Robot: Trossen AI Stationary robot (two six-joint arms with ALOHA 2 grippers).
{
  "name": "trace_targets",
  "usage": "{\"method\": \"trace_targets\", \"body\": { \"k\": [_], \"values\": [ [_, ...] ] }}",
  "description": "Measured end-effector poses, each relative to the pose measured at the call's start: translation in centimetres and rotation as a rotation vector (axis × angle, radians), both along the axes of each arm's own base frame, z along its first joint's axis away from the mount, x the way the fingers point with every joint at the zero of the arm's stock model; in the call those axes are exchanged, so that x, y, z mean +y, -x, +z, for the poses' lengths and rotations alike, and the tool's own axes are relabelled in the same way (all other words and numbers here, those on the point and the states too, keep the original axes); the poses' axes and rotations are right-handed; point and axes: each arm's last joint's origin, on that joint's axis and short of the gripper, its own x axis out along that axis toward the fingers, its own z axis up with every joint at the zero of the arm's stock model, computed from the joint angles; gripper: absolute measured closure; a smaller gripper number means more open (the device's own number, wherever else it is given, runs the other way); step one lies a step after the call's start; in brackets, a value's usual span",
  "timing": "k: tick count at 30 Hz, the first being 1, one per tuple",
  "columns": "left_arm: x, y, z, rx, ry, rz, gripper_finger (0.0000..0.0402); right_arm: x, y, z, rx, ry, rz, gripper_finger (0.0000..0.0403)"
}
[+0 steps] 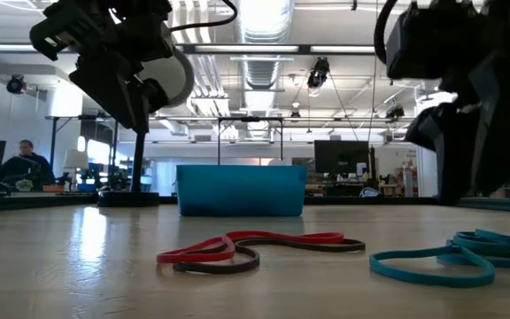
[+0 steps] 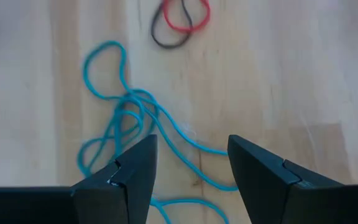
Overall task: Pick and place rubber bands into bin
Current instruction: Put the blue rubber band into the blue bin
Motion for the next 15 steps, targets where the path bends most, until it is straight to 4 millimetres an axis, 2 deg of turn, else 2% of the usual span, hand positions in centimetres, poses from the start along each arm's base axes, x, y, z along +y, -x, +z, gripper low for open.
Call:
{"method": "trace_targets", "body": {
  "k": [6,15],
  "values": [
    [0.0,0.0,0.0,0.001,0.012,0.019,0.0283,0.6,-0.6,-2.2,0.072,0.008,0.021,0.0211],
    [-0.1,-0.3,0.2,-0.037,0.014,0.016,0.0283,1.1,-1.4,-2.7,0.105,0.028,0.055,0.0222]
  ]
}}
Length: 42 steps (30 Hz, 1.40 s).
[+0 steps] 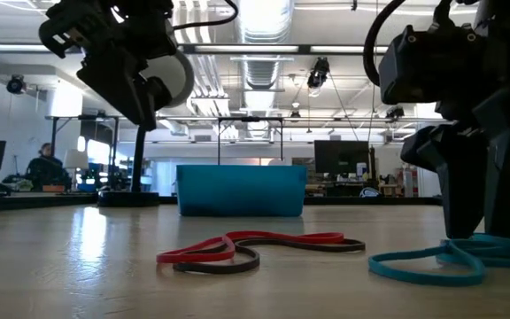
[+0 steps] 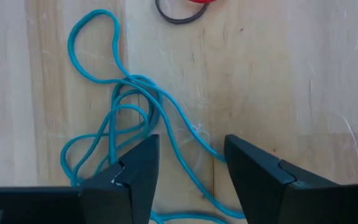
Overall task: Pick and place rubber bands into bin
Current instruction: Put the blue rubber band into the blue bin
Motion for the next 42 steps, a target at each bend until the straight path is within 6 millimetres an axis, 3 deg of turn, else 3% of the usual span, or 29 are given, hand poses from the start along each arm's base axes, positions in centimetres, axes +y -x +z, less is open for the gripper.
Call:
{"method": "trace_targets", "body": {
  "k": [10,22,30,34,42],
  "values": [
    [0.0,0.0,-0.1,-0.008,0.000,-0.001,0.0283,-0.1,0.7,-0.3,0.055,0.059,0.053,0.0257],
    [0.0,0.1,-0.6,0.003,0.000,0.000,0.0283,0.2,1.1,-0.8,0.032,0.160,0.105,0.0272],
    [0.0,0.1,-0.6,0.001,-0.001,0.000,0.0283,0.3,0.9,-2.5,0.088,0.183,0.070,0.0342],
    [0.0,0.1,-0.6,0.001,-0.001,0.000,0.0283,0.2,0.9,-2.1,0.072,0.204,0.057,0.0386],
    [0.0,0.0,-0.5,-0.015,-0.001,-0.001,0.0283,-0.4,1.1,-0.2,0.032,0.312,0.037,0.0395]
  ]
}}
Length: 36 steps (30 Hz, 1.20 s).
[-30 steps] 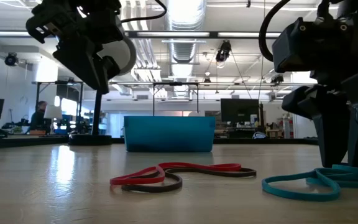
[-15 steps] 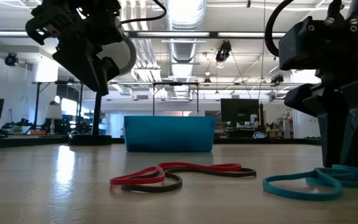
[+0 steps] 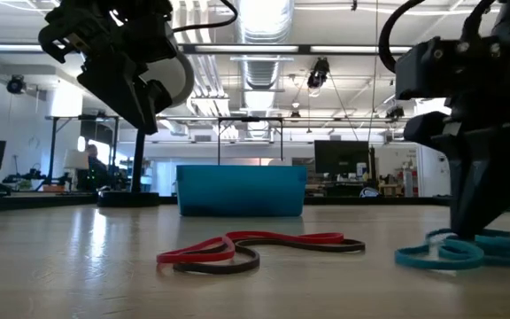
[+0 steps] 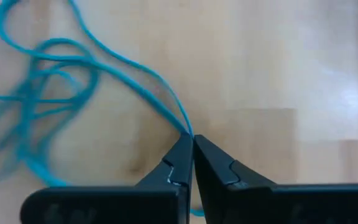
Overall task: Pick and place rubber bands into bin
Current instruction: Put the blue rubber band into the blue bin
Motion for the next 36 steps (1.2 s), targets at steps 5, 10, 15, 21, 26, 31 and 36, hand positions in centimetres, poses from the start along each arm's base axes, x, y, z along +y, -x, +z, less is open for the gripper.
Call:
{"method": "trace_targets", "body": {
  "k": [5,10,15,21,26,31,36],
  "values": [
    [0.0,0.0,0.0,0.000,0.000,0.000,0.0283,-0.6,-0.1,1.1,0.013,0.138,-0.028,0.0395],
    [0.0,0.0,0.0,-0.001,0.000,-0.001,0.0283,-0.5,-0.5,2.6,0.001,0.219,-0.042,0.0395],
    [0.0,0.0,0.0,0.000,0.000,-0.001,0.0283,-0.5,-1.1,4.4,-0.014,0.311,-0.057,0.0395],
    [0.0,0.0,0.0,-0.001,0.000,-0.001,0.0283,-0.5,-1.7,6.8,-0.033,0.407,-0.065,0.0395],
    [0.0,0.0,0.0,-0.001,0.000,-0.001,0.0283,-0.9,-2.3,8.8,-0.058,0.490,-0.083,0.0395],
    [0.0,0.0,0.0,-0.001,-0.001,-0.001,0.0283,-1.8,-3.6,10.6,-0.088,0.539,-0.076,0.0395],
    [0.0,0.0,0.0,-0.002,-0.005,-0.006,0.0283,-3.5,-5.1,12.4,-0.108,0.585,-0.080,0.0395]
  ]
}}
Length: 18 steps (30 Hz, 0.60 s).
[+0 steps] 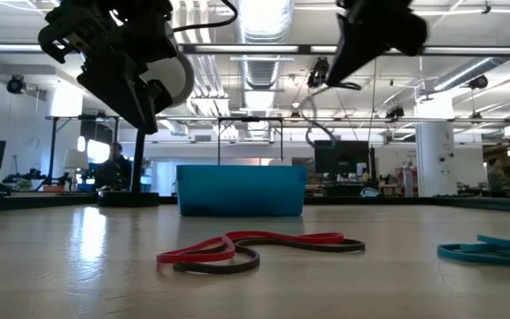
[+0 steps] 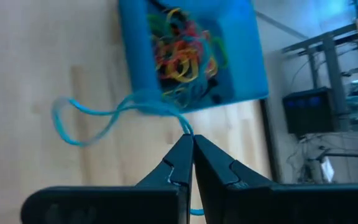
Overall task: Pick and place rubber bands into bin
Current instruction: Put the blue rubber band into the blue bin
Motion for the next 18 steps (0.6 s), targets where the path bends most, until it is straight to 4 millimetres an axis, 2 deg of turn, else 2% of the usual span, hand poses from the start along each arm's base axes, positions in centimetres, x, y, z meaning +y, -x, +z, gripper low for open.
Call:
{"method": "trace_targets", "body": {
  "k": [8,18],
  "values": [
    [0.0,0.0,0.1,-0.007,-0.015,-0.020,0.0283,-4.1,-2.3,2.4,0.002,0.037,-0.028,0.0395],
    [0.0,0.0,0.1,-0.008,-0.017,-0.022,0.0283,-9.1,-5.2,3.2,-0.054,-0.021,0.020,0.0395]
  ]
}}
